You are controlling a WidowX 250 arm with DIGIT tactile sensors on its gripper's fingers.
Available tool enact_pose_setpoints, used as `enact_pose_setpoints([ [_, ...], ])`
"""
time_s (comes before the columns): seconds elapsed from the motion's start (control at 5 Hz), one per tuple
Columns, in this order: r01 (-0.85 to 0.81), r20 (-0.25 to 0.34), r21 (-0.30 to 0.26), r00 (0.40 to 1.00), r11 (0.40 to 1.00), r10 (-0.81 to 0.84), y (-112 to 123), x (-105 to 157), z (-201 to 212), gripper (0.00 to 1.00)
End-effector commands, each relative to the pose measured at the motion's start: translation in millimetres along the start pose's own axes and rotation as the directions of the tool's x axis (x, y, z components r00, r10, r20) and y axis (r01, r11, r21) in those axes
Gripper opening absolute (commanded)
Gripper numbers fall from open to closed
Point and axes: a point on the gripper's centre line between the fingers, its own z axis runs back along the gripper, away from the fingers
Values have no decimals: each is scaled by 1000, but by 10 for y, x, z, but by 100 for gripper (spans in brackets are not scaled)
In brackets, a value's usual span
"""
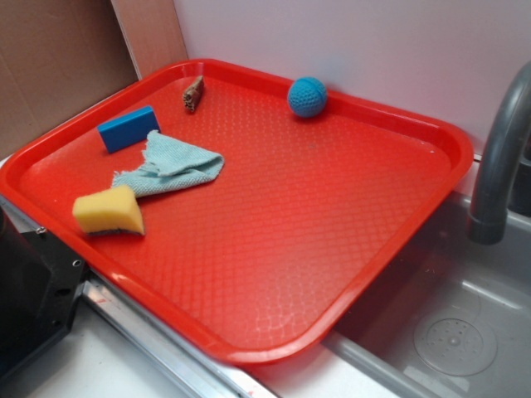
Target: Grab the wood chip.
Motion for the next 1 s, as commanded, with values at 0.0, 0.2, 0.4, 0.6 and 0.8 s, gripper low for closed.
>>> enact_pose_setpoints([
  [0.0, 0, 0, 0, 1000, 1000, 0, 0, 0, 0, 100],
  [0.2, -78, -5, -4, 997, 997, 78, 140, 134, -46, 100],
  [0.4, -186, 9, 0, 983, 983, 186, 345, 301, -239, 100],
  [0.6, -337, 54, 24, 940, 941, 336, 579, 532, -470, 100],
  [0.8, -499, 159, 30, 858, 866, 488, 794, 761, -675, 100],
])
